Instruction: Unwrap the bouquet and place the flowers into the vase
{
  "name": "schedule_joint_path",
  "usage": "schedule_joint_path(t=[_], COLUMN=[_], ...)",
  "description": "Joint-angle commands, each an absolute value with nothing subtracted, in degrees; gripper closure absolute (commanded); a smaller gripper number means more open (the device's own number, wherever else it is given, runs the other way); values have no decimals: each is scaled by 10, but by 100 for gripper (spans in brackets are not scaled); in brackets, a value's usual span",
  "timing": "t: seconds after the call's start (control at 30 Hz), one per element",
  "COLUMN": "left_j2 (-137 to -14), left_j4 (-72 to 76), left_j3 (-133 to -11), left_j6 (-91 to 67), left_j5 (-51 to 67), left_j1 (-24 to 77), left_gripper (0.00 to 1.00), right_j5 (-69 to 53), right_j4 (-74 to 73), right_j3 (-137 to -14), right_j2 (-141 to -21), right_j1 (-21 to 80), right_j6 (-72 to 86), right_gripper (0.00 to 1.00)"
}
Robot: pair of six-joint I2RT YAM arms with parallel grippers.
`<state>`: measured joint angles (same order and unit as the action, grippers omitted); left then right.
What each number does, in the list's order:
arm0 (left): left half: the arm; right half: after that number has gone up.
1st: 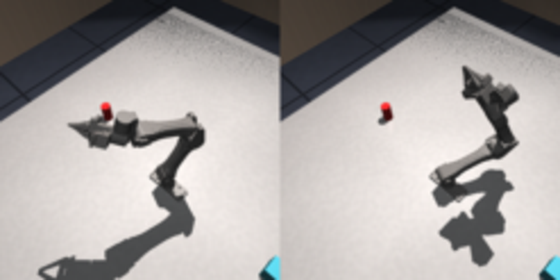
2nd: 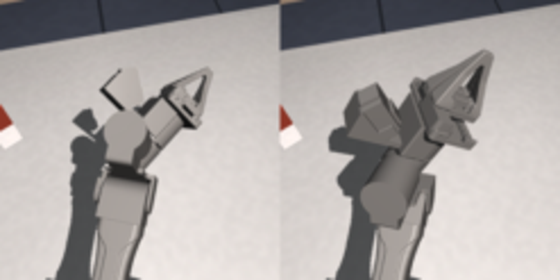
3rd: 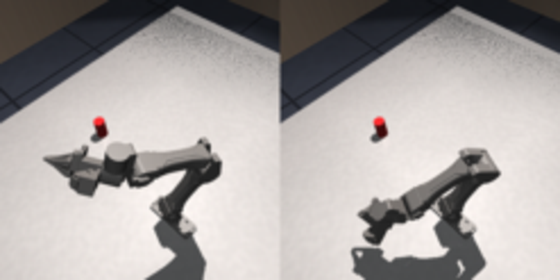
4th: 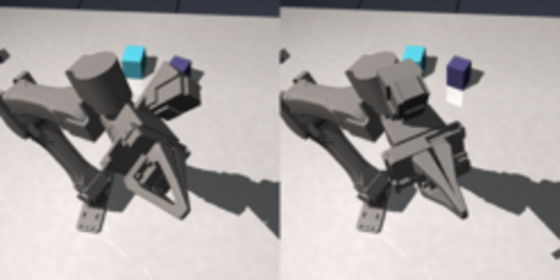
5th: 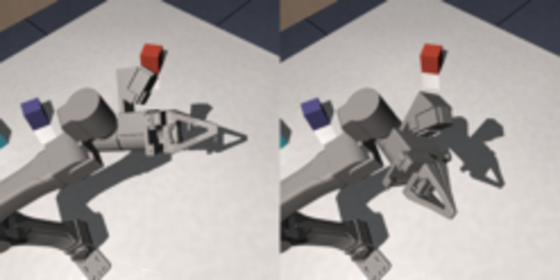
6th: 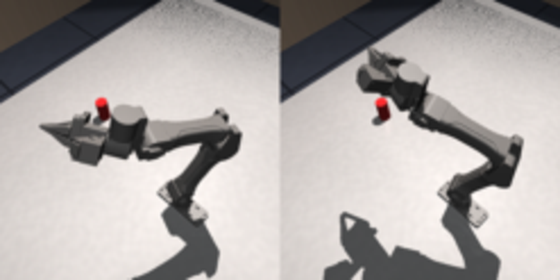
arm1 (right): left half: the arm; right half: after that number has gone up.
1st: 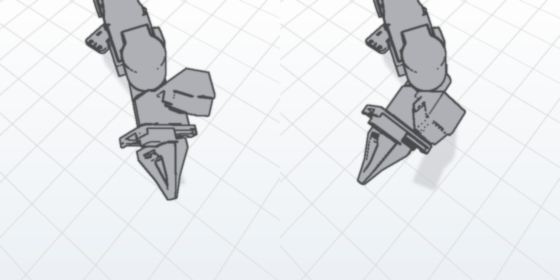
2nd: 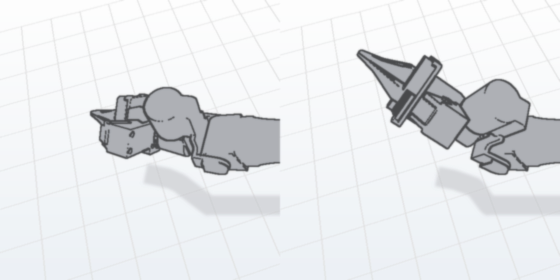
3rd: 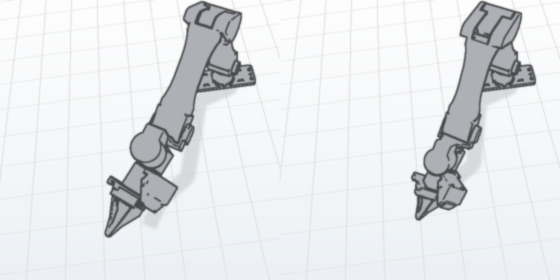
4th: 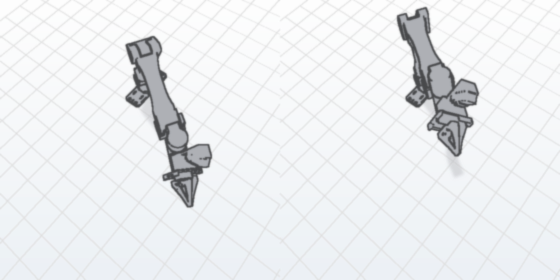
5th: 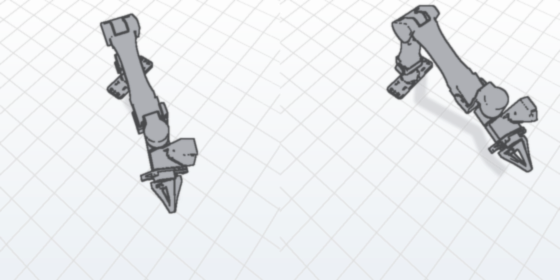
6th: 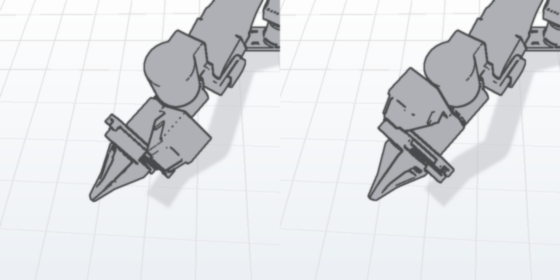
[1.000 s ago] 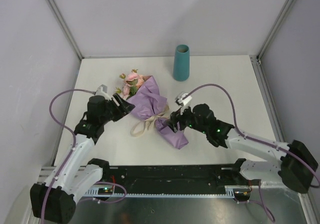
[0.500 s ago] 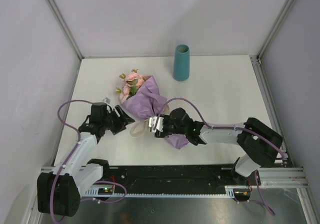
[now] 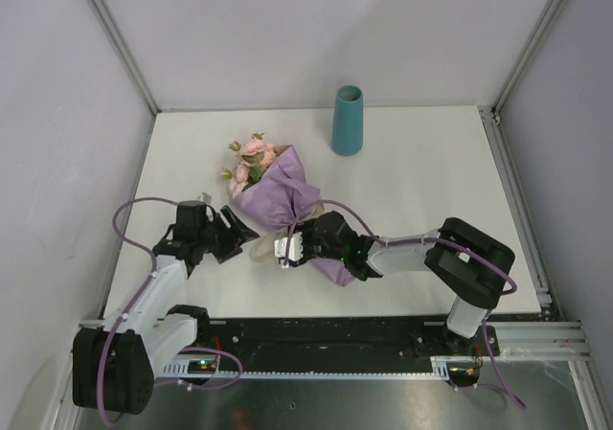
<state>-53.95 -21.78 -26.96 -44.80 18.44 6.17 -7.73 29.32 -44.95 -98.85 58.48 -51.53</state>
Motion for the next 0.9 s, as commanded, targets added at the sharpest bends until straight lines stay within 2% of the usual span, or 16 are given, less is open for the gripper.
schedule_joint_path(t=[0.0, 0.47, 0.67, 0.83, 0.87], left_j2=[-550, -576, -592, -604, -606], left_j4=[-195, -163, -140, -125, -122], left_j3=[-265, -254, -243, -237, -237], left_j6=[-459, -471, -480, -482, -481], left_j5=[194, 202, 208, 217, 219], left_j1=[57, 57, 58, 58, 58], left_gripper=[29, 29, 30, 31, 31], right_j5=[-40, -3, -1, -1, -1], right_j4=[335, 321, 306, 300, 301], right_j3=[-473, -480, -481, -481, -481], right_j2=[-1002, -1022, -1010, -1003, -1000], right_j1=[591, 603, 603, 603, 603], right_j6=[-553, -526, -489, -461, -456], right_gripper=[45, 49, 68, 95, 97])
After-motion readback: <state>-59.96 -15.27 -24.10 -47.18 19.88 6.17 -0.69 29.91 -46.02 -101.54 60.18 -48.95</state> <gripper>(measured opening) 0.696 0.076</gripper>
